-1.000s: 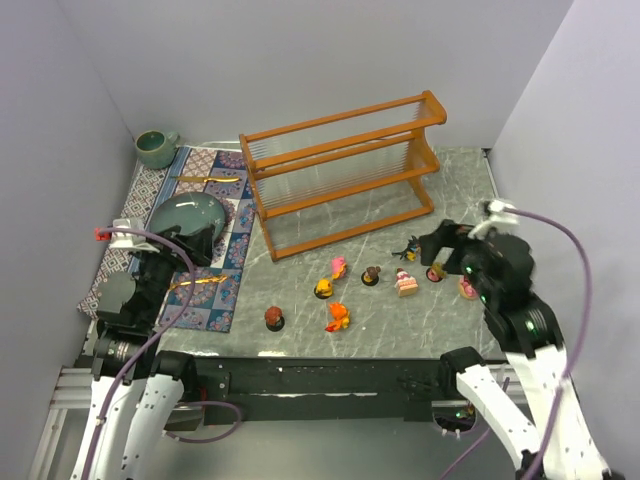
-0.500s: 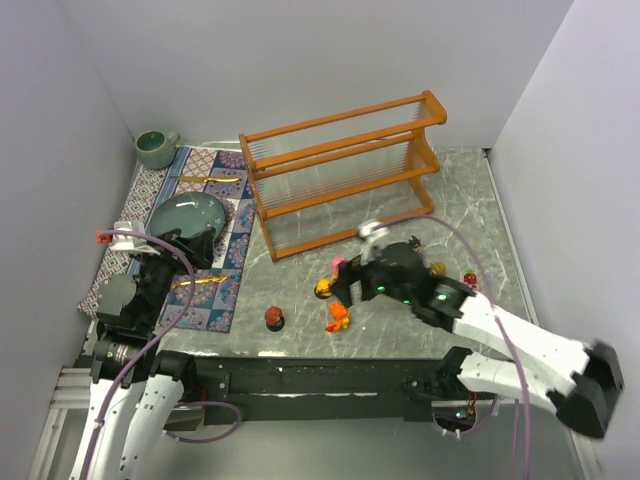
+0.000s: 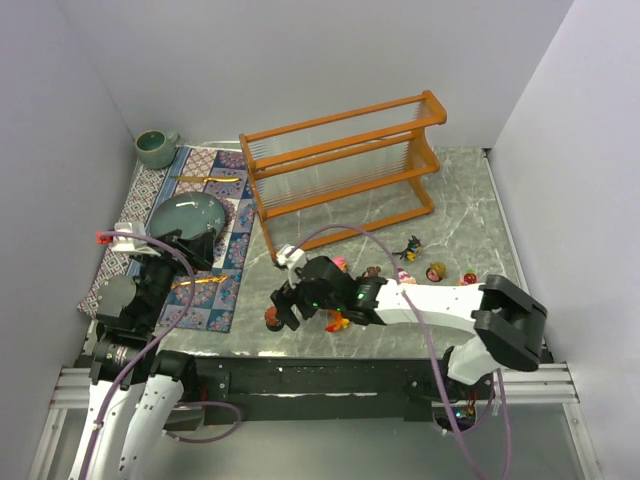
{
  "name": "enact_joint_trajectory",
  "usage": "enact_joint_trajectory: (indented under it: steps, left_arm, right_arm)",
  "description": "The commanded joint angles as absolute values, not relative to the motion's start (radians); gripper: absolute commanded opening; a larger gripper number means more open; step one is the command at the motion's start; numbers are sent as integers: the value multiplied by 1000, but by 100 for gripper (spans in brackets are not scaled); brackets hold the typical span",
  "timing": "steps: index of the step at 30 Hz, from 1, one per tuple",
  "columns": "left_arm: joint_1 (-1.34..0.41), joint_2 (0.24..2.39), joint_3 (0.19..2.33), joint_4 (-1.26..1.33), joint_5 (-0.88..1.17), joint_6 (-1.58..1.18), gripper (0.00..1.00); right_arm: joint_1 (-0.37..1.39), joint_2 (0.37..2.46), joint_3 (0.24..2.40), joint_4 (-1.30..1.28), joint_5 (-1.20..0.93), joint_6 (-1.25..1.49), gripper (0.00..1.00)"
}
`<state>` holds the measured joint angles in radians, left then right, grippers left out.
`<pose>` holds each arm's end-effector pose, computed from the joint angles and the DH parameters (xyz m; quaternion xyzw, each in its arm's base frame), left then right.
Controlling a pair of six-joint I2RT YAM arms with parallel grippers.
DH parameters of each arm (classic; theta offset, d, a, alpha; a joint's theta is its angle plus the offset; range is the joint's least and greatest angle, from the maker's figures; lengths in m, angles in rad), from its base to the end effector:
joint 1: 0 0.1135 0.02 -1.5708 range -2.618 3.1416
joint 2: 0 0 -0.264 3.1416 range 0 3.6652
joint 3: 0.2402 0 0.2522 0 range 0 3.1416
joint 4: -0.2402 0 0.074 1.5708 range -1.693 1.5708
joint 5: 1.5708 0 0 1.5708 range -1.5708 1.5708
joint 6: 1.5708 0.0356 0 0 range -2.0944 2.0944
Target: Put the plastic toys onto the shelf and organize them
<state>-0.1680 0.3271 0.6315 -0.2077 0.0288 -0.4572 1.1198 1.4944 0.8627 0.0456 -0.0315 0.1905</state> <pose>0.0933 -0.0169 0.3396 -0.0863 0.6666 -0.2369 0.7015 0.1403 0.2923 0.2199 -0.4015 0.7844 0.2990 0.3663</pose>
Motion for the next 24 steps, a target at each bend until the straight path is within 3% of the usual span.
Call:
enact_joint_trajectory:
  steps: [1, 24]
  left_arm:
    - [-172, 333, 632, -192, 29, -443, 97]
    - [-172, 342, 632, -193, 29, -439, 97]
  right_arm:
    - [1140, 1561, 936, 117, -8, 215, 78]
    - [1184, 1749, 1017, 118, -2, 219, 68]
